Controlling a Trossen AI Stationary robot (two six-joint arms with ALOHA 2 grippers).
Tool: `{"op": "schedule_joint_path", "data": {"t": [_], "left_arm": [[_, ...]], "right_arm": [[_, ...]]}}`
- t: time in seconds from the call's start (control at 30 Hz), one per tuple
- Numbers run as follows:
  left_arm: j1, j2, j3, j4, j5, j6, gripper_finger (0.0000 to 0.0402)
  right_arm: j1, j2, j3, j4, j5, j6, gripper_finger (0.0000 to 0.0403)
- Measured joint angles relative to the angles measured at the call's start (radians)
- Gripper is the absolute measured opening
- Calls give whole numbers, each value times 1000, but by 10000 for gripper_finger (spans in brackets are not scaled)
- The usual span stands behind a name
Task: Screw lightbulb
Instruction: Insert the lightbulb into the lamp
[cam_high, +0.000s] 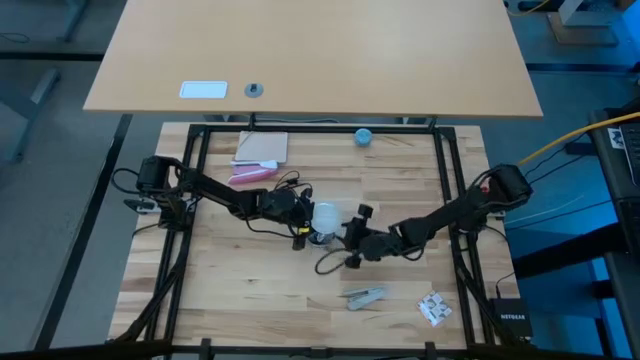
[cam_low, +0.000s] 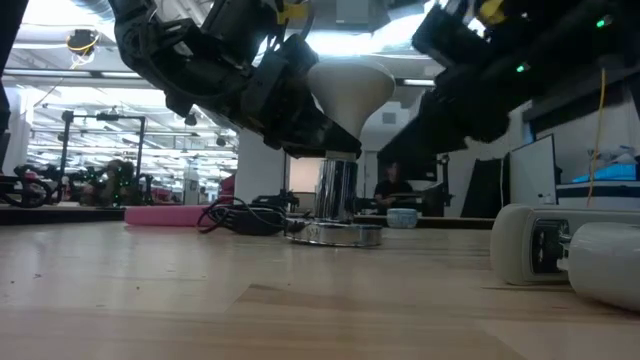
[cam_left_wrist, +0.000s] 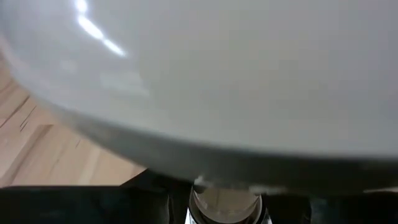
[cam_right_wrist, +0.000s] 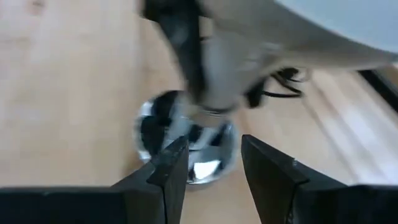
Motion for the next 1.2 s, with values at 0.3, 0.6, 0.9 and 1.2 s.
{"op": "schedule_joint_path", "data": {"t": [0.3, 0.6, 0.9, 1.2], "left_arm": [[0, 0, 0, 5, -1, -2, 150], [0, 0, 0, 8, -1, 1, 150], [0, 0, 0, 10, -4, 2, 150], [1, -2, 0, 13, -8, 4, 150]], "right_arm": [[53, 135, 0, 127, -4, 32, 154], [18, 226, 0, 243, -13, 9, 154], [-17, 248, -1, 223, -16, 9, 154], [-57, 248, -1, 173, 46, 88, 154]]}}
